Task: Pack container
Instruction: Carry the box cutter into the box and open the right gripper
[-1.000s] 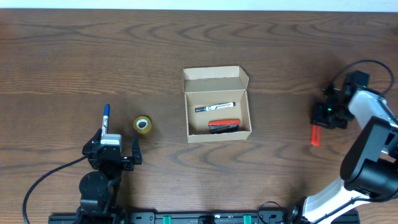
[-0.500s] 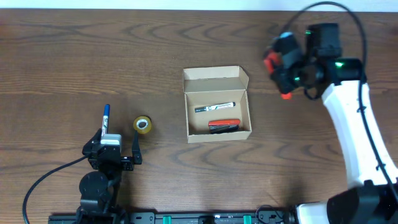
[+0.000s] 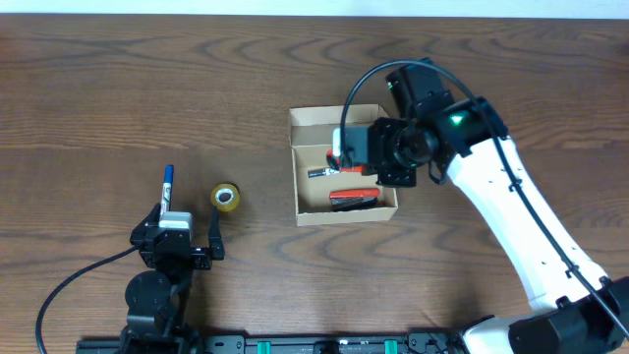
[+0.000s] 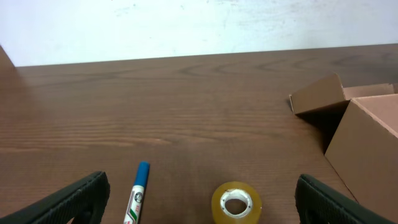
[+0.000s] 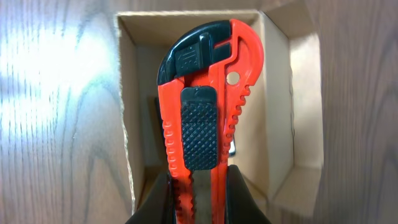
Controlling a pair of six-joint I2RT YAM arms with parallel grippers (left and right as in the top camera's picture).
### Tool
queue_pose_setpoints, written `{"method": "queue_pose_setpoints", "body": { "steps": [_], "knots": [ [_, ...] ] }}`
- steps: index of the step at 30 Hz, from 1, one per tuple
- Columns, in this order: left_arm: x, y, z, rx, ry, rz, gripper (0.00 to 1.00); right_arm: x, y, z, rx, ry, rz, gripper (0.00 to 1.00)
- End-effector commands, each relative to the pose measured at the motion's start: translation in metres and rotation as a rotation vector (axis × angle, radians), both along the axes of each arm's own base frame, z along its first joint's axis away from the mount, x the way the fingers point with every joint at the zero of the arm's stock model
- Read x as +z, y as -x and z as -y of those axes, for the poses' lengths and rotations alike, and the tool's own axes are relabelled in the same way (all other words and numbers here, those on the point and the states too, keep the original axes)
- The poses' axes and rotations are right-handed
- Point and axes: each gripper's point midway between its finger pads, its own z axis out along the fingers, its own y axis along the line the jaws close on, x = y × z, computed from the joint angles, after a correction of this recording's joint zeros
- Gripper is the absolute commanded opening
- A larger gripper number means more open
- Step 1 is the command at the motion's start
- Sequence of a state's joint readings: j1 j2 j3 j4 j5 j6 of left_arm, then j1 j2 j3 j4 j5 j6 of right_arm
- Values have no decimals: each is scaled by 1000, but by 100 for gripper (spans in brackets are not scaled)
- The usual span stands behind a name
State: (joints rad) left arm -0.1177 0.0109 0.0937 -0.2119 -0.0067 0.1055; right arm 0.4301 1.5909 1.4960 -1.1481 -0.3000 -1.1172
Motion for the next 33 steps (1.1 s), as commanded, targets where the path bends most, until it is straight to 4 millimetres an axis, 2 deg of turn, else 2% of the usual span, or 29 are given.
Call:
{"method": "queue_pose_setpoints", "body": {
  "steps": [1, 5, 9, 20, 24, 28, 30, 31, 32, 33],
  "knots": [
    [-14, 0, -2, 8, -8, -31, 95, -9, 4, -14, 107, 6, -9, 1],
    [-14, 0, -2, 8, -8, -31, 95, -32, 5, -19, 124, 46, -63, 1],
    [-14, 0, -2, 8, -8, -31, 95, -62, 0, -17, 125, 124, -117, 1],
    [-14, 0, -2, 9, -8, -31, 95, -136, -10, -21, 153, 191, -239, 1],
    [-14, 0, -2, 8, -8, -31, 95, -154, -7, -20, 154, 211, -285, 1],
    [-14, 0, -2, 9, -8, -31, 95, -158, -6, -20, 154, 210, -295, 1],
    [-14, 0, -2, 8, -7, -31, 95, -158, -12, -24, 116, 196, -283, 19],
    [-14, 0, -2, 9, -6, -31, 95, -158, -13, -24, 106, 193, -281, 34],
    [-14, 0, -2, 13, 11, -32, 95, -157, -13, -26, 100, 187, -283, 56],
    [-14, 0, -2, 18, 29, -33, 95, -157, -13, -27, 101, 179, -286, 67]
  ]
}}
